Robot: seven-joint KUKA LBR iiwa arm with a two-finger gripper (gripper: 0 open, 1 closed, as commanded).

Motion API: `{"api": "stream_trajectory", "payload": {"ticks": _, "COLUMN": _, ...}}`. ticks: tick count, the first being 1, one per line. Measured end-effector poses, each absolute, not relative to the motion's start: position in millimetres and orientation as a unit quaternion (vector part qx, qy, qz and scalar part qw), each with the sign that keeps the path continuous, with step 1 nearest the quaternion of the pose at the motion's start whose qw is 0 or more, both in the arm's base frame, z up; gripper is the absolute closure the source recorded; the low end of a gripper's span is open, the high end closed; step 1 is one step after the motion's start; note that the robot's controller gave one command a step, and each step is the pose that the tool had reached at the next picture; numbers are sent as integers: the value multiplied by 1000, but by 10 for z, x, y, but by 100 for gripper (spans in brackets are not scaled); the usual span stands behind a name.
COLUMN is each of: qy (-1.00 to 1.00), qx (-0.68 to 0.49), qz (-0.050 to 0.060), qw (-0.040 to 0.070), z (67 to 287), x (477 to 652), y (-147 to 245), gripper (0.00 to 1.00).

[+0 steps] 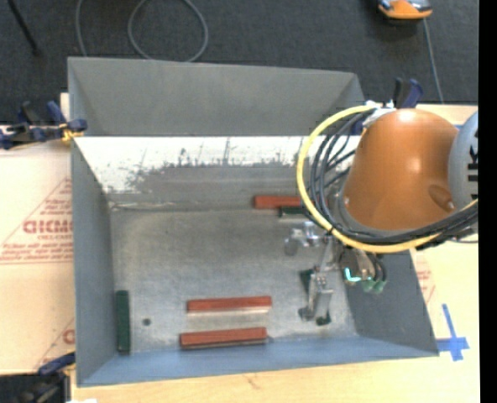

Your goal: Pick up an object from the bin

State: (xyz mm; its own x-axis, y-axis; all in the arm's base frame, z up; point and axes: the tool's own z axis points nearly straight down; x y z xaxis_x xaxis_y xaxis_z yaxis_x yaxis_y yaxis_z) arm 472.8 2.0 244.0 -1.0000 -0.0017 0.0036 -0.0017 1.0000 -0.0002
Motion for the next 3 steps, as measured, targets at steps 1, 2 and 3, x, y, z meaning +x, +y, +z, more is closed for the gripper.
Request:
{"api": "stream_trajectory", "payload": {"ticks": 1, "qy": -998, "qx": 58, "qz": 0, "qw": 1, "z": 665, "x": 4868, "y": 370, "gripper": 0}}
{"api": "stream_trajectory", "payload": {"ticks": 2, "qy": -998, "qx": 57, "qz": 0, "qw": -2, "z": 725, "x": 4891, "y": 369, "gripper": 100}}
{"api": "stream_trajectory", "payload": {"ticks": 3, "qy": -999, "qx": 35, "qz": 0, "qw": -5, "z": 2253, "x": 4932, "y": 352, "gripper": 100}}
